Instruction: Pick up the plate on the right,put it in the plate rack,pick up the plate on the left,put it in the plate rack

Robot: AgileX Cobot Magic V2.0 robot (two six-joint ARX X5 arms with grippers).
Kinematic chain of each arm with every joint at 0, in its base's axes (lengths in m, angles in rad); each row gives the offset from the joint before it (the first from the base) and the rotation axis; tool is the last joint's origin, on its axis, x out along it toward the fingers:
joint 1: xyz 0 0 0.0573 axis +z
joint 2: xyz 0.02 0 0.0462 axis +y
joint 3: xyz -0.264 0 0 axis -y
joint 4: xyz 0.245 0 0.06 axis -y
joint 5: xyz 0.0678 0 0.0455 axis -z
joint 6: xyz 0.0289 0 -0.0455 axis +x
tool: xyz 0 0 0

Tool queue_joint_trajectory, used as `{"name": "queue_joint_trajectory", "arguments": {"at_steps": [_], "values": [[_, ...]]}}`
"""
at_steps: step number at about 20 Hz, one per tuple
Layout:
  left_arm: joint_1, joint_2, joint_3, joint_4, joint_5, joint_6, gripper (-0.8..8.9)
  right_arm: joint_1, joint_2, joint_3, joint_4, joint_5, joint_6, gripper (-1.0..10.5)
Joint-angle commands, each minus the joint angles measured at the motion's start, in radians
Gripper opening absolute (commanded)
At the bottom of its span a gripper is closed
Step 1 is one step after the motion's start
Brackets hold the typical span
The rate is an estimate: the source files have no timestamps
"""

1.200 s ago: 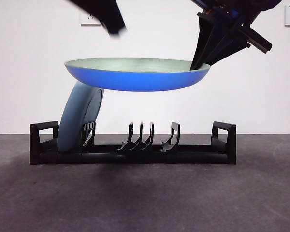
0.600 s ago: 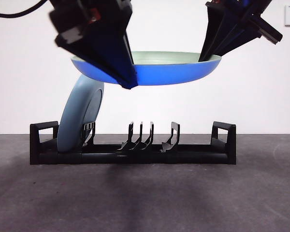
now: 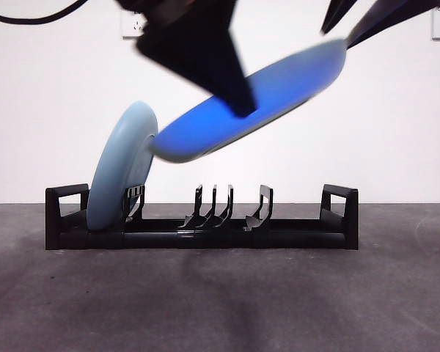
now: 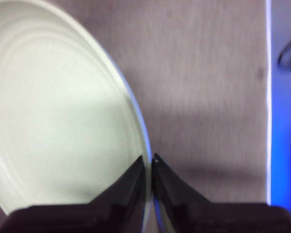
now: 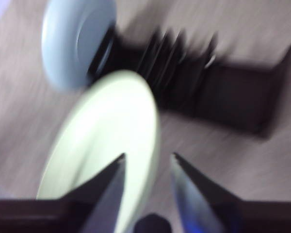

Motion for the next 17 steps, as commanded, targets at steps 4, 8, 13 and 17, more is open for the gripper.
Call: {"name": "queue_joint_trajectory", "arguments": {"at_steps": [4, 8, 13, 17], "values": [[0.071, 0.002, -0.002, 0.220, 0.214, -0.262, -0.13, -0.042, -0.127, 0.006, 0.087, 0.189, -0.008, 1.9], [0.235, 0.004, -0.002, 0.423, 0.410, -0.453, -0.13, -0.052, -0.196, 0.006, 0.122, 0.245, -0.008, 1.9], [0.444, 0.089, -0.001, 0.722, 0.650, -0.751, -0.13, -0.052, -0.209, 0.006, 0.122, 0.244, -0.008, 1.9], [0.515, 0.178, 0.056, 0.766, 0.704, -0.830, -0.13, -0.052, -0.208, 0.006, 0.122, 0.243, -0.008, 1.9]]}}
